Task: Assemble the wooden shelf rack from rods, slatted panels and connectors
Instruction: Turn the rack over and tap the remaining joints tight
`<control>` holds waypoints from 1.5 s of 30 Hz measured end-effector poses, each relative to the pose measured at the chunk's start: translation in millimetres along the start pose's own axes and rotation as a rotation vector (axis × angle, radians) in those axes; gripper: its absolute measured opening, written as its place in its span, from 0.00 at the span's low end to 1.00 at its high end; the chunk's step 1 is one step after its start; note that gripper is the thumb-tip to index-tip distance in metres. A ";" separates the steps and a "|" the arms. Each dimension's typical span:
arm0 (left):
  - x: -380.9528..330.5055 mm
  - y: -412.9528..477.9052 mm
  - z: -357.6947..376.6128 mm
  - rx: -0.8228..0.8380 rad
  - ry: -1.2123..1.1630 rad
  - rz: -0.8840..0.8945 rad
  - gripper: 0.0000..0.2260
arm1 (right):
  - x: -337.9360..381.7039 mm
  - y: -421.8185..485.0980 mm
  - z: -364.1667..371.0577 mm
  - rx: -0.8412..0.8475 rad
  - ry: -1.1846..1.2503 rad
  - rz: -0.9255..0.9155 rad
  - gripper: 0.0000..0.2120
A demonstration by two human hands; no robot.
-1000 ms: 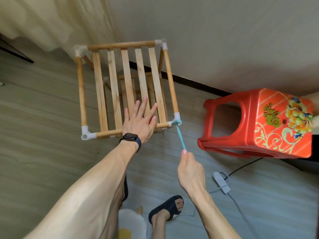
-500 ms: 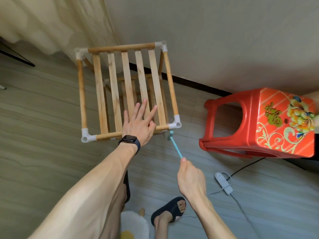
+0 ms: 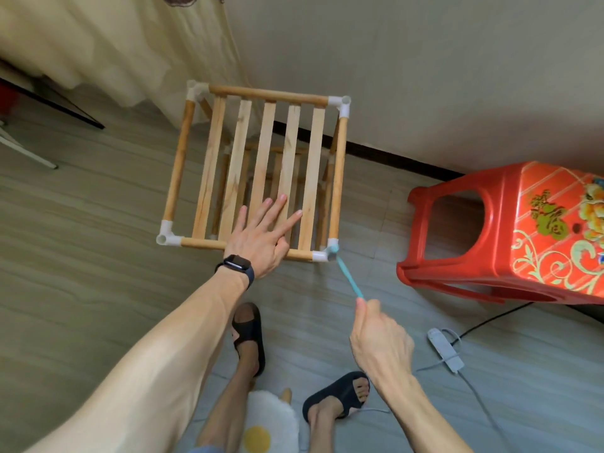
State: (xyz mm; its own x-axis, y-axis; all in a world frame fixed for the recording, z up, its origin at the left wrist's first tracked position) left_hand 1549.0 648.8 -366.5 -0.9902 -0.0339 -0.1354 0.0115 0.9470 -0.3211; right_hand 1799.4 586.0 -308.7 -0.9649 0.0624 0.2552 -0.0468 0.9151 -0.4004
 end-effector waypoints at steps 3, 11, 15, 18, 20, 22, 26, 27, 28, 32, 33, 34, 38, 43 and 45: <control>3.6 3.2 -0.3 -0.012 0.021 -0.001 0.29 | 11.2 -8.0 -25.7 -0.197 0.242 -0.065 0.16; 3.2 -0.7 -0.1 -0.024 0.022 0.015 0.29 | 12.4 -5.9 -15.6 -0.070 0.221 0.025 0.18; 7.8 -11.3 3.1 -0.012 0.024 0.055 0.29 | -5.9 -3.7 -12.2 -0.010 0.173 0.138 0.21; 19.2 -32.9 3.7 0.024 0.054 0.151 0.30 | -5.7 4.0 -34.9 -0.070 0.272 0.147 0.18; 19.2 -34.9 -8.6 -0.012 0.073 0.182 0.29 | -3.9 19.6 -42.6 -0.055 0.273 0.164 0.19; 9.9 -14.8 -28.7 -0.063 0.035 0.130 0.28 | 2.7 42.4 -49.6 -0.059 0.247 0.148 0.20; -29.5 48.9 -43.2 -0.122 -0.112 -0.048 0.37 | 20.0 91.0 -58.0 -0.089 0.206 0.134 0.21; -37.6 58.4 -34.9 -0.105 -0.128 -0.095 0.38 | 23.7 100.8 -60.9 -0.107 0.199 0.137 0.21; -44.2 63.3 -24.5 -0.088 -0.142 -0.138 0.38 | 26.9 109.4 -63.5 -0.123 0.194 0.136 0.21; -57.4 58.4 4.8 -0.102 -0.168 -0.208 0.35 | 45.6 123.7 -87.5 -0.335 0.352 -0.005 0.19; -59.5 59.1 6.3 -0.106 -0.172 -0.202 0.35 | 48.6 119.0 -96.7 -0.424 0.419 -0.064 0.17; -59.5 59.2 6.8 -0.105 -0.174 -0.202 0.35 | 49.2 113.0 -100.1 -0.474 0.462 -0.105 0.16; -43.7 63.7 -1.1 -0.099 -0.189 -0.208 0.35 | 26.5 100.2 -85.3 -0.457 0.462 -0.031 0.17; -40.2 66.7 -5.3 -0.074 -0.197 -0.206 0.35 | 26.5 100.4 -89.1 -0.445 0.482 -0.034 0.18; -42.9 64.6 -3.3 -0.077 -0.193 -0.213 0.35 | 27.4 112.9 -57.7 -0.161 0.240 0.046 0.20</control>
State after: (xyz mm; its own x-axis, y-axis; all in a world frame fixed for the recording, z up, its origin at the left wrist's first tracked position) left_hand 1591.7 712.5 -378.3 -0.9243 -0.2879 -0.2507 -0.2119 0.9332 -0.2904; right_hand 1782.6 714.0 -296.1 -0.8752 0.1803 0.4488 0.0557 0.9593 -0.2767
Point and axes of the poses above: each hand's wrist, its own y-axis towards the middle knuckle, its own z-axis out of the palm, x = y × z, the point moved 10 cm from there along y, towards the middle knuckle, and after that the axes turned 7 degrees about -x, right-handed, at the moved point
